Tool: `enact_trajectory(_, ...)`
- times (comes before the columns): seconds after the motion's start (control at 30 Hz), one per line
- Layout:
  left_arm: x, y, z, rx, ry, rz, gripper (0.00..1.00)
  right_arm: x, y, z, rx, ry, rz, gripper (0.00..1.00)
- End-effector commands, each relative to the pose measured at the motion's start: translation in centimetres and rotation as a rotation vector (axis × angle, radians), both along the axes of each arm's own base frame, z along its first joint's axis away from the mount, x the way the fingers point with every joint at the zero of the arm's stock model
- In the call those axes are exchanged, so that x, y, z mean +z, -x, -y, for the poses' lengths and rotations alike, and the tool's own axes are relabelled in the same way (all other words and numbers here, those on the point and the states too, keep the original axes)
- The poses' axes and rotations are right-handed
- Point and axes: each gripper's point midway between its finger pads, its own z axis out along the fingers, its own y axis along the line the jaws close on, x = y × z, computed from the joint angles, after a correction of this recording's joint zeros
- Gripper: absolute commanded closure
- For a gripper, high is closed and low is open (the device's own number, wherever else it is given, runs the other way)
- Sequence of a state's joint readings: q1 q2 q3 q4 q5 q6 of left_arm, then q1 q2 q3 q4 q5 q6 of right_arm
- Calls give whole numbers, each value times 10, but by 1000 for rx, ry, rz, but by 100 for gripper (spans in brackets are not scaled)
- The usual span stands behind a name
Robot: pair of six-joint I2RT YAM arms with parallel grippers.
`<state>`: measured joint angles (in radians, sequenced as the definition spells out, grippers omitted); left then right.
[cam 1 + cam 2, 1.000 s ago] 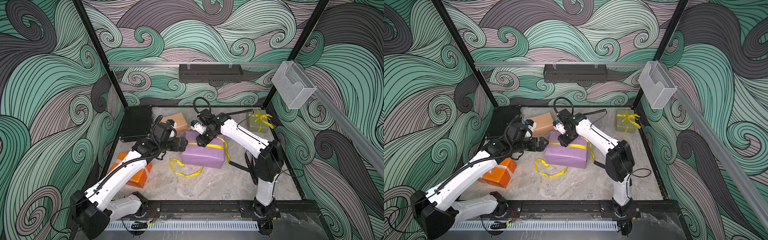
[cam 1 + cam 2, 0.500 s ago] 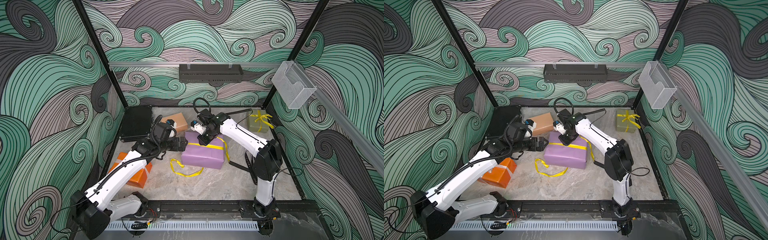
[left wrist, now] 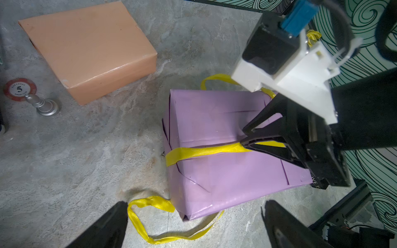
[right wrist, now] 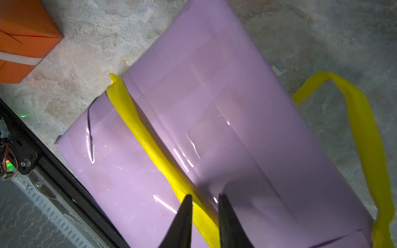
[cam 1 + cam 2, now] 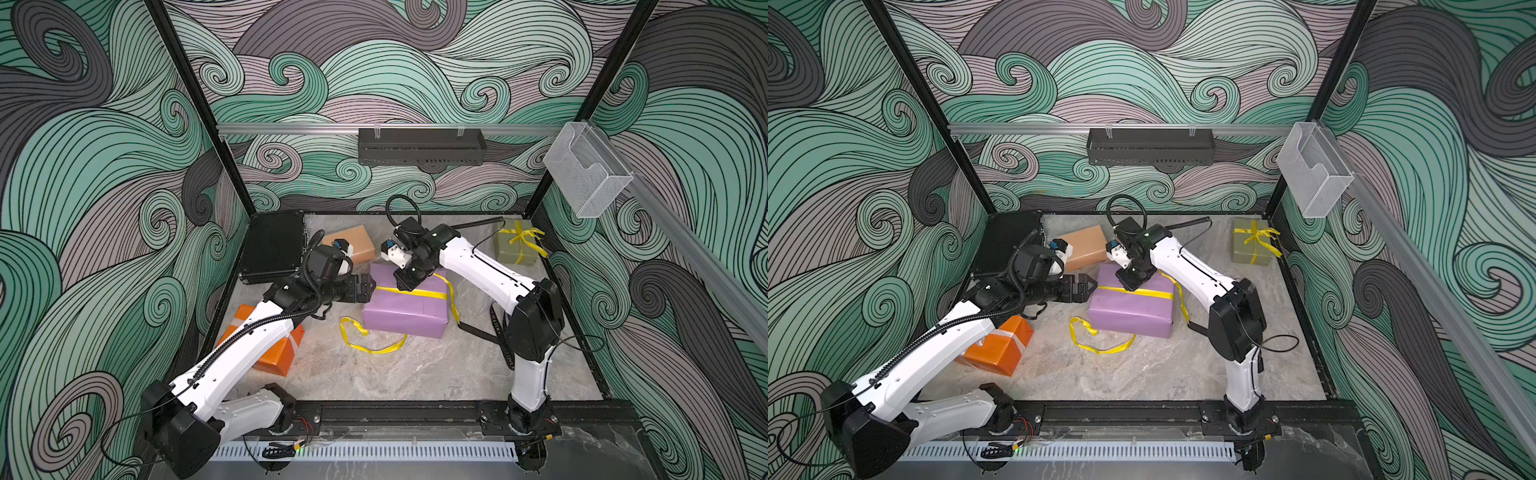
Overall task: Untie the ribbon bows on the gift boxes
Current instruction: Pull the ribbon from the gift box.
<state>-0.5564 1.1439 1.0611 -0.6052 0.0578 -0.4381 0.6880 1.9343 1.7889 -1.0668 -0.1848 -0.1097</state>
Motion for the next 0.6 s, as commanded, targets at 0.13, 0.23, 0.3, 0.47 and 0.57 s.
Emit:
enact_trajectory(0.13, 1, -4, 1, 8, 21, -1, 1, -1, 8, -3, 10, 6, -21, 63)
enact_trajectory(0.23, 2, -4, 1, 7, 22, -1, 1, -7, 18, -8, 55, 19, -28, 63)
enact_trajectory(0.3, 1, -4, 1, 6, 22, -3, 2, -10, 23, -10, 76, 36, -24, 63)
enact_trajectory(0.47, 0, -4, 0, 8, 21, -4, 1, -15, 25, -5, 86, 83, -1, 68)
enact_trajectory(0.57, 0, -4, 1, 5, 21, -7, 1, -14, 24, -1, 80, 102, 18, 78)
